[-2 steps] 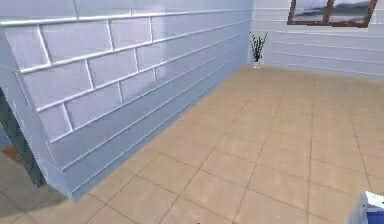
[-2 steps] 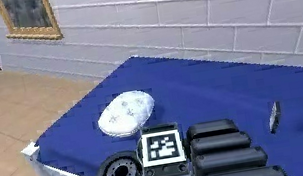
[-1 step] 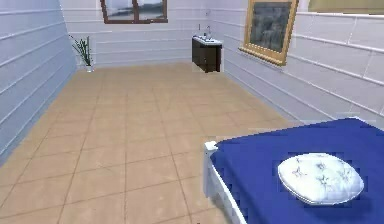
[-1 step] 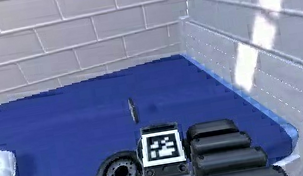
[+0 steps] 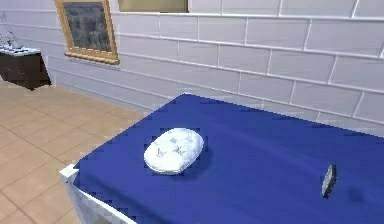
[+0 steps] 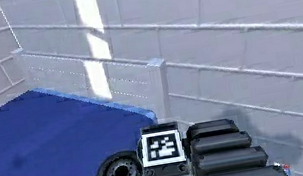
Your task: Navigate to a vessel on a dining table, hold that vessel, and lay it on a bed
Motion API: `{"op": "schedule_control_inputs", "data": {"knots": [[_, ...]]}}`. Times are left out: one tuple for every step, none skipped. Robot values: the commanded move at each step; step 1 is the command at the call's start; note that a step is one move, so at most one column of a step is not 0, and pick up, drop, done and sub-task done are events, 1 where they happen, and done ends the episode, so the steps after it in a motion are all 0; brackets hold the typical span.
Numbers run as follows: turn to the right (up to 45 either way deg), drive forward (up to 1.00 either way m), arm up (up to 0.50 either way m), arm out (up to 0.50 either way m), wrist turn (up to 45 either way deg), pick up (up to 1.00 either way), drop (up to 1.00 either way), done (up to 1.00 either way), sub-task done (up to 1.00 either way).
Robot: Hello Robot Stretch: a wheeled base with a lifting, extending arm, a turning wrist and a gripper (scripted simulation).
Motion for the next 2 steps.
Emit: {"op": "schedule_control_inputs", "data": {"knots": [[9.0, 0.0, 0.0, 0.0, 0.0, 0.0, 0.0, 0.0, 0.0], [-45.0, 0.0, 0.0, 0.0, 0.0, 0.0, 0.0, 0.0, 0.0]]}}
